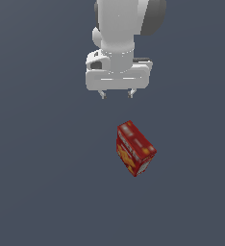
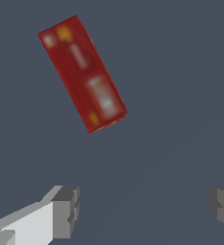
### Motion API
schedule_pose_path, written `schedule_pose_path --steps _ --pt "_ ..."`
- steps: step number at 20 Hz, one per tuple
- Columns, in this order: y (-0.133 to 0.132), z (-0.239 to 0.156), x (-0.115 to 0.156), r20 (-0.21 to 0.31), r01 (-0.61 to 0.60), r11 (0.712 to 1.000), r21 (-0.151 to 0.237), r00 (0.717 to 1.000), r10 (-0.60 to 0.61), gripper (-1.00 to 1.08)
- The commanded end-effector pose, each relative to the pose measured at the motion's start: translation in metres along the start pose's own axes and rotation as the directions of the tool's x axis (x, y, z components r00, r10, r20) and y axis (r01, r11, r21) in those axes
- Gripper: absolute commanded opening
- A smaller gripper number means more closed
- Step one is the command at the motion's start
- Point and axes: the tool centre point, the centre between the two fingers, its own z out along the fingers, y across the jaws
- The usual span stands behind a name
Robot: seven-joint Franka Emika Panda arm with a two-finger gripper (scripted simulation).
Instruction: Pick up the object and move it to a goal position.
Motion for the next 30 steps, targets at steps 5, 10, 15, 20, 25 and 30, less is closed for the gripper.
schedule_pose_path --steps 5,10,15,20,25,30 --pt "-0.003 0.003 0.009 0.002 0.034 0.999 -0.003 0.999 -0.034 1.00" --pt "-0.011 0.011 0.027 0.006 0.103 0.995 -0.009 0.995 -0.103 1.00" --pt "-0.023 0.025 0.053 0.013 0.206 0.978 -0.014 0.979 -0.206 1.00" --pt "-0.038 0.044 0.083 0.021 0.326 0.945 -0.016 0.945 -0.325 1.00" --pt "-0.050 0.061 0.103 0.026 0.410 0.912 -0.015 0.912 -0.409 1.00" --pt "-0.058 0.071 0.114 0.029 0.458 0.889 -0.013 0.889 -0.457 1.00"
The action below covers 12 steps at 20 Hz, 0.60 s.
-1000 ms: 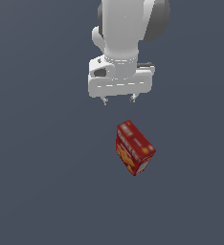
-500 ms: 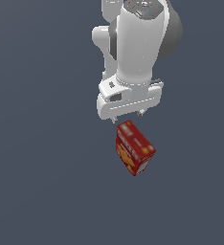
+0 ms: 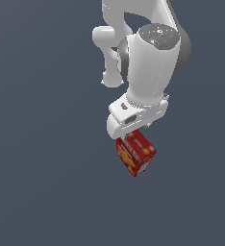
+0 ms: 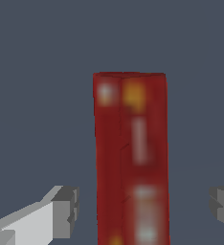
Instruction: Pick up the object and move it to a goal position.
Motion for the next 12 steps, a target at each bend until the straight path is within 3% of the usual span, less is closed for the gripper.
schedule_pose_path --steps 1,12 --pt "0.000 0.004 0.006 0.000 0.022 1.000 0.000 1.000 -0.022 1.00" --pt "-0.001 0.018 0.007 0.001 0.030 1.000 0.000 1.000 -0.030 1.00"
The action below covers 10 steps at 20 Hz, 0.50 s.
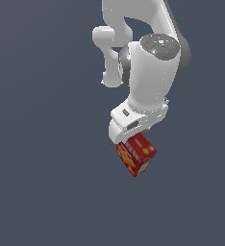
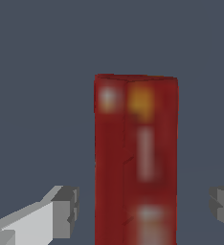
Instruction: Pick up the object and move it to a goal position.
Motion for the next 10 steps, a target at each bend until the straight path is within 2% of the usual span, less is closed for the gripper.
schedule_pose_path --steps 1,10 --pt "0.000 0.010 0.000 0.001 0.001 1.000 0.000 1.000 -0.001 1.00" --pt "0.000 0.043 0.000 0.001 0.004 1.000 0.000 1.000 -0.004 1.00"
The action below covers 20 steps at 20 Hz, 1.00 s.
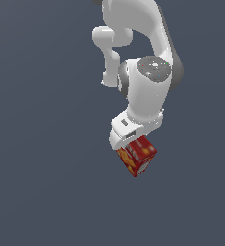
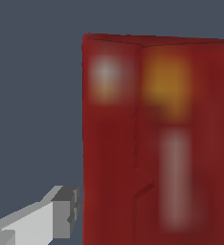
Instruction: Pick up the object and move it to a goal position.
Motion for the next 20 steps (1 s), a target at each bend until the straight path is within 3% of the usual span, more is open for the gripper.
schedule_pose_path --steps 1,3,4,20 --pt "0.001 0.003 0.001 -0.001 0.000 1.000 -0.001 1.000 0.000 1.00" --pt "0.001 0.003 0.001 -0.001 0.000 1.000 -0.001 1.000 0.000 1.00" --pt "0.001 0.003 0.001 -0.001 0.000 1.000 -0.001 1.000 0.000 -1.00" --pt "0.008 -0.010 -0.004 -0.001 0.000 1.000 -0.001 1.000 0.000 -1.00"
